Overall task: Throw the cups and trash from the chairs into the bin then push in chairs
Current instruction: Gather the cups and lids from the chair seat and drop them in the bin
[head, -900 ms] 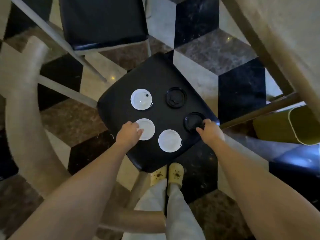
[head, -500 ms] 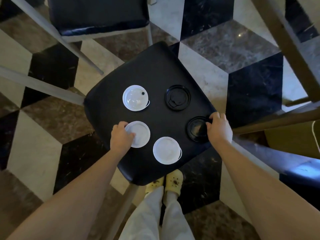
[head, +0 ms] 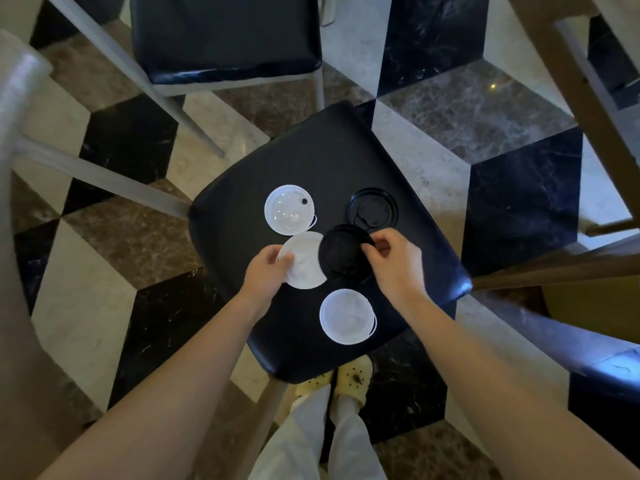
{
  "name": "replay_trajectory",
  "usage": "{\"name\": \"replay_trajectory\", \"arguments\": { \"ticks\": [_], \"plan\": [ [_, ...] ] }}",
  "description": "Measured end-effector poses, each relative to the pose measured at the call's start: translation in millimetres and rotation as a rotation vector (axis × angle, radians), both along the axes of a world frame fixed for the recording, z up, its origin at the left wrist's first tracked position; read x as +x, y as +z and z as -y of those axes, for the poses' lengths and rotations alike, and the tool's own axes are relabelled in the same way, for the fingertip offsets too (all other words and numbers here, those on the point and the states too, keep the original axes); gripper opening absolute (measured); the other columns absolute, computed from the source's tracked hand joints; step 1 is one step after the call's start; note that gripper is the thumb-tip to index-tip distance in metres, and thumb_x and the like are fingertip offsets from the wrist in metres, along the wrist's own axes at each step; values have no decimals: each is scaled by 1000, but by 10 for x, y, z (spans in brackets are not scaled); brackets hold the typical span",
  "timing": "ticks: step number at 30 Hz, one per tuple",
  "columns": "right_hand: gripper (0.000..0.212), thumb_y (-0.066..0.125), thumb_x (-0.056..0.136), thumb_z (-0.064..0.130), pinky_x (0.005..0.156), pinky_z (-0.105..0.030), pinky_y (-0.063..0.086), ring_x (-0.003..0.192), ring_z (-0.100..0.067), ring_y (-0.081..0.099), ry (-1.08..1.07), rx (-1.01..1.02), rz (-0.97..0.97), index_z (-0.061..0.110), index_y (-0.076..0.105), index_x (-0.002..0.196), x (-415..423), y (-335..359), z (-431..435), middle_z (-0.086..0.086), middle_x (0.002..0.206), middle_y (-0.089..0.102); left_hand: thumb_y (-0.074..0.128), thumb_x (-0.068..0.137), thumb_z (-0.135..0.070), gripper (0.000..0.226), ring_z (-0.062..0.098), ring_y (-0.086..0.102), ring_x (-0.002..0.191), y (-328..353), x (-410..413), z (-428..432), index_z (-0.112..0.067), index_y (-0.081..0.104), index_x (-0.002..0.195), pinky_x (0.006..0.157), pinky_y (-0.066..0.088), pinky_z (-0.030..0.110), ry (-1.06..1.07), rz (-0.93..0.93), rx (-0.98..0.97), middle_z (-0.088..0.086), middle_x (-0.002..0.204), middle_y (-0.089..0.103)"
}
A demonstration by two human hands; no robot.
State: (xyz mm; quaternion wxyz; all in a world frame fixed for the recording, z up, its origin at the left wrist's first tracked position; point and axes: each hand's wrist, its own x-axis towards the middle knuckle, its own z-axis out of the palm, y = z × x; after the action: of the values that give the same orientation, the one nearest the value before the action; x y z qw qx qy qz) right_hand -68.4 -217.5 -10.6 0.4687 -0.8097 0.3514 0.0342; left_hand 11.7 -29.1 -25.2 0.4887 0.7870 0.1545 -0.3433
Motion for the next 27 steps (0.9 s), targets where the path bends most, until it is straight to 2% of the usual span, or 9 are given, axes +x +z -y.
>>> {"name": "replay_trajectory", "arguments": {
  "ticks": [4, 8, 10, 12, 15, 18, 21, 24, 27],
  "plan": [
    [9, 63, 88, 17, 57, -2, 39, 71, 0, 55, -57, 92, 44, 13, 62, 96, 187, 85, -177, 9, 81, 60, 49, 98, -22, 13, 13, 65, 92, 173, 20, 65, -23, 63, 98, 74, 54, 27, 146, -141, -224, -2, 101, 67],
    [9, 59, 91, 16, 60, -13, 36, 76, -11, 52, 59, -19, -53, 10, 58, 97, 247, 67, -293, -2, 95, 60, 38, 101, -35, 29, 20, 62, 109, 221, 41, 29, -24, 62, 112, 90, 52, 42, 251, -314, -430, 4, 116, 66],
    [9, 58, 92, 17, 66, -21, 38, 78, -13, 50, 86, -63, -104, 10, 56, 97, 278, 50, -365, -4, 100, 59, 35, 100, -41, 35, 19, 62, 111, 222, 41, 1, -26, 62, 118, 89, 53, 42, 216, -342, -468, 3, 119, 66],
    [10, 57, 92, 17, 68, -26, 39, 79, -15, 51, 111, -101, -128, 9, 54, 97, 315, 38, -450, -6, 103, 58, 44, 98, -38, 26, 12, 65, 107, 213, 27, -5, -31, 63, 115, 81, 56, 32, 109, -312, -462, -3, 116, 69],
    [12, 56, 93, 19, 68, -29, 42, 84, -20, 55, 169, -148, -127, 9, 52, 98, 363, 15, -561, -6, 105, 56, 65, 86, -16, 24, 20, 65, 107, 179, 13, -6, -20, 63, 110, 76, 56, 30, 168, -262, -404, 5, 114, 68],
    [26, 61, 90, 30, 71, -30, 44, 90, -19, 53, 211, -163, -93, 9, 52, 102, 390, -20, -552, -3, 103, 52, 61, 84, 4, 30, 25, 63, 104, 141, 37, -16, -15, 60, 108, 79, 55, 34, 299, -223, -298, 10, 109, 66],
    [40, 59, 90, 39, 81, -35, 42, 99, -26, 50, 67, -247, -40, 3, 55, 107, 430, -65, -323, -11, 109, 53, 58, 86, 7, 30, 22, 64, 96, 119, 90, -34, -18, 61, 100, 80, 54, 34, 349, -233, -293, 5, 100, 66],
    [47, 55, 92, 36, 90, -41, 39, 112, -35, 45, -28, -391, -160, 0, 49, 122, 469, -167, 17, -21, 124, 48, 57, 86, 8, 30, 18, 64, 92, 91, 123, -73, -18, 60, 102, 76, 54, 31, 351, -243, -282, 3, 99, 66],
    [49, 54, 94, 31, 94, -44, 40, 121, -36, 41, 15, -379, -282, 2, 40, 132, 514, -298, 232, -20, 133, 42, 57, 86, 8, 31, 19, 64, 94, 56, 140, -121, -17, 60, 104, 77, 54, 31, 373, -246, -278, 4, 101, 66]
  ]
}}
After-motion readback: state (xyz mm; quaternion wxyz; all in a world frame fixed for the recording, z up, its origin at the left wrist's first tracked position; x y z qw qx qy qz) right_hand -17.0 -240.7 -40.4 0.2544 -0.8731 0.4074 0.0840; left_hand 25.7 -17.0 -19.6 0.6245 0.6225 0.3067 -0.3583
